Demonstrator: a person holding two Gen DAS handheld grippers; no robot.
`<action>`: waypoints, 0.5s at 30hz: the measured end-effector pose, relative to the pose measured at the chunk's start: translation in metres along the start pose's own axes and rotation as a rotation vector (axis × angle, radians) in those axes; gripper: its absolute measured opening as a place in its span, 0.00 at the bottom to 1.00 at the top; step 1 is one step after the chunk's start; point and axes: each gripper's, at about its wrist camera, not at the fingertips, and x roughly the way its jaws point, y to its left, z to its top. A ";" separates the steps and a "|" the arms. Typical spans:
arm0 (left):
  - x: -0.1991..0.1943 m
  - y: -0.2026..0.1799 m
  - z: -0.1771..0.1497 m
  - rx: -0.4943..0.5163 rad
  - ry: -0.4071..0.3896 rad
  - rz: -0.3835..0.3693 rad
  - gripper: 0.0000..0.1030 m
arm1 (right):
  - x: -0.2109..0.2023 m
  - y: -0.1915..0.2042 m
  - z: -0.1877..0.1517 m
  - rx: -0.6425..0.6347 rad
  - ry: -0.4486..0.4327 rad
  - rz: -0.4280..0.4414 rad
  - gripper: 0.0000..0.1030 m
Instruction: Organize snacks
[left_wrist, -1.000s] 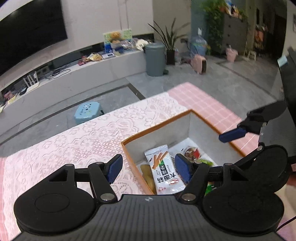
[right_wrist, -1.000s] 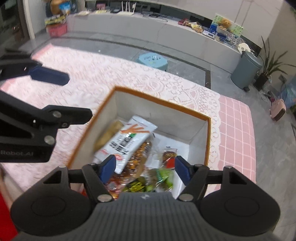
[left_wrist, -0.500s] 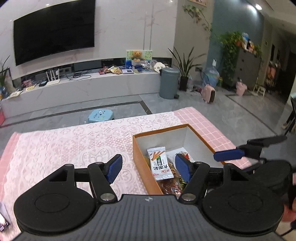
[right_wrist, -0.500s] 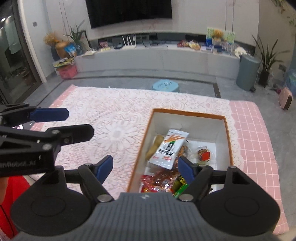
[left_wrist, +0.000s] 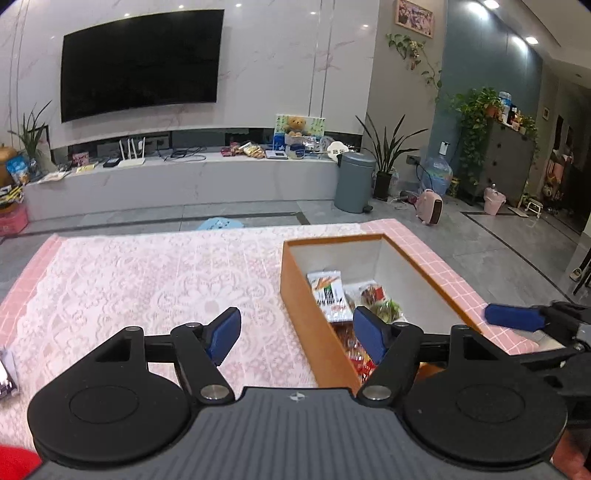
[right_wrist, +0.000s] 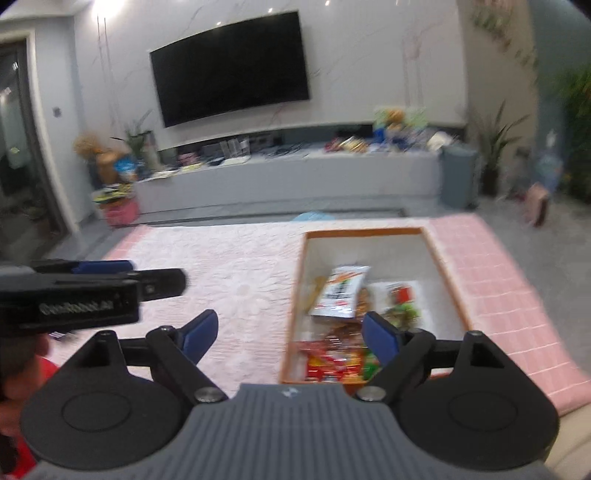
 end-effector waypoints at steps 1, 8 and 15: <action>0.001 0.002 -0.004 -0.007 -0.002 0.002 0.79 | -0.002 0.003 -0.007 -0.028 -0.019 -0.032 0.83; 0.015 0.011 -0.033 -0.031 -0.022 0.046 0.79 | 0.009 -0.005 -0.046 -0.025 -0.079 -0.166 0.85; 0.029 0.012 -0.049 -0.033 0.024 0.041 0.79 | 0.026 -0.025 -0.065 0.043 -0.079 -0.174 0.85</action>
